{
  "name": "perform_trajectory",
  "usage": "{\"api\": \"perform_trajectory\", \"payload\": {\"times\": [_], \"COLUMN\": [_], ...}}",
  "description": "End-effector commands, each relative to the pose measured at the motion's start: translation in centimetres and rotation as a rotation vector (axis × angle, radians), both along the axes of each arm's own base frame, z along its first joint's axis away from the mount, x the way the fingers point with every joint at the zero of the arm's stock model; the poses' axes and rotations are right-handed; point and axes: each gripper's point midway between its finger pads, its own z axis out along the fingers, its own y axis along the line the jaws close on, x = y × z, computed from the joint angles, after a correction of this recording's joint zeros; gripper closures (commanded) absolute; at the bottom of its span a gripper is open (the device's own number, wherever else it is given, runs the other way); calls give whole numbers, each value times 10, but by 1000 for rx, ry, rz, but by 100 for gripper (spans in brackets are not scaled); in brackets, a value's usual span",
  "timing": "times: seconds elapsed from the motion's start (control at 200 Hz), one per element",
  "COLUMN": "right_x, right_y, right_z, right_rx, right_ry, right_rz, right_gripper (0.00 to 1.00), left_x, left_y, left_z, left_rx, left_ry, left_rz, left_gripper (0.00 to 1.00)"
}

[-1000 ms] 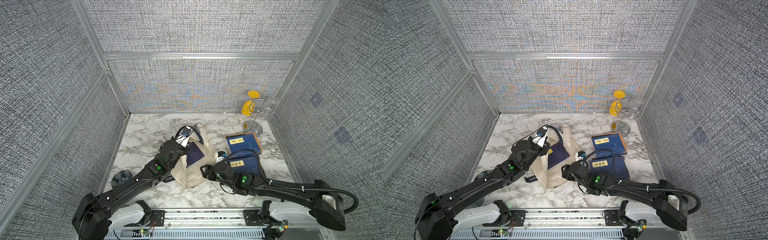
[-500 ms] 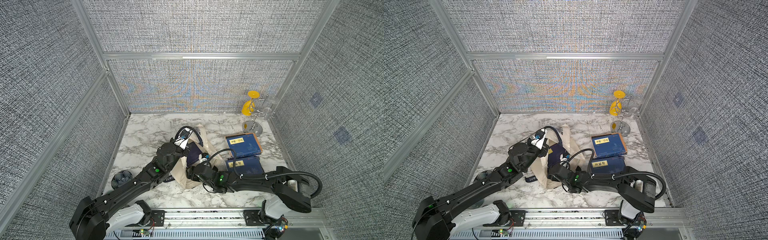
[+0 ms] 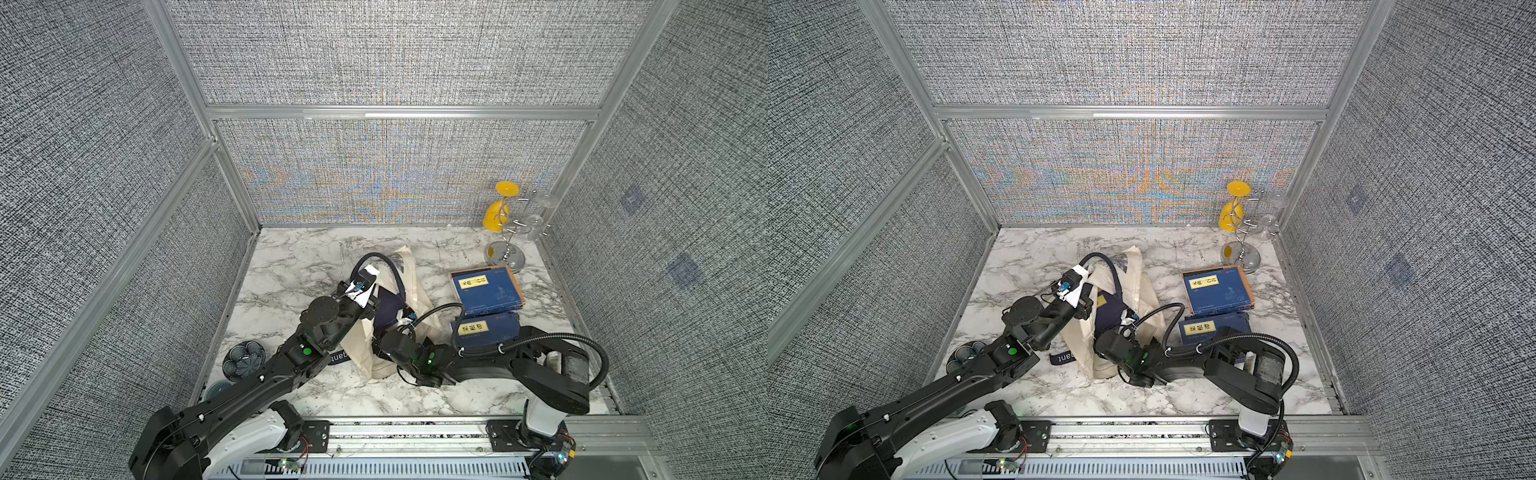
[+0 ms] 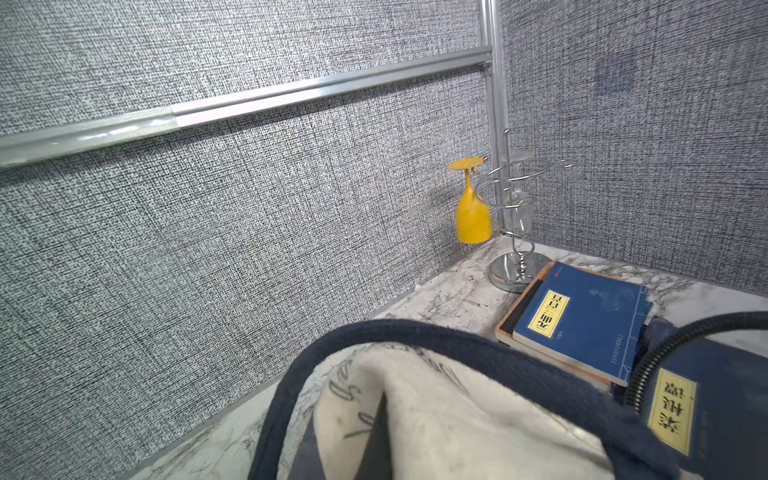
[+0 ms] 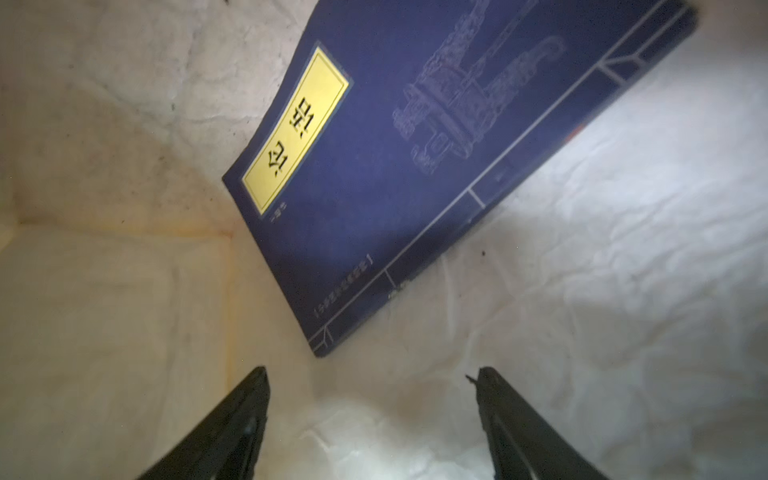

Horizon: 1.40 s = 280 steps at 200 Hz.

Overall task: Take out the books from the canvas bag
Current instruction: Pick up the book from the canvas bag.

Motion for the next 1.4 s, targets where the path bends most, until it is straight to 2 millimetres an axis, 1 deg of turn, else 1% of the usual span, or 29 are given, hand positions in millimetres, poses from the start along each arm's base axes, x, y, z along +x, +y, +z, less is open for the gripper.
{"api": "perform_trajectory", "payload": {"times": [0.0,0.17,0.4,0.46,0.585,0.685,0.795,0.91,1.04,1.131,1.236,1.321,1.396], "right_x": [11,19,38,41,44,45,44,46,51,53,52,51,50], "right_y": [-2,-8,-11,-9,0,12,20,20,17,16,14,14,11], "right_z": [4,1,8,8,13,29,39,45,46,48,57,62,60], "right_rx": [46,73,132,154,202,261,292,298,333,358,386,386,368], "right_ry": [-34,-56,-143,-157,-208,-291,-323,-351,-363,-365,-388,-396,-392], "right_rz": [-50,-79,-81,-68,-18,37,77,79,73,71,88,105,108], "right_gripper": [20,21,24,25,27,31,33,33,34,36,41,42,42], "left_x": [-24,-42,-67,-70,-73,-76,-75,-77,-79,-79,-77,-74,-73], "left_y": [-4,-3,1,2,-3,-9,-11,-16,-18,-18,-19,-20,-22], "left_z": [46,57,70,72,68,64,60,56,54,53,50,47,45], "left_rx": [-94,-97,-104,-106,-100,-85,-70,-55,-49,-43,-34,-26,-19], "left_ry": [-179,-263,-364,-373,-369,-359,-347,-333,-328,-327,-318,-306,-298], "left_rz": [-100,-154,-226,-234,-270,-310,-314,-345,-362,-359,-358,-354,-354], "left_gripper": [100,100,100,100,100,100,100,100,100,100,100,100,100]}}
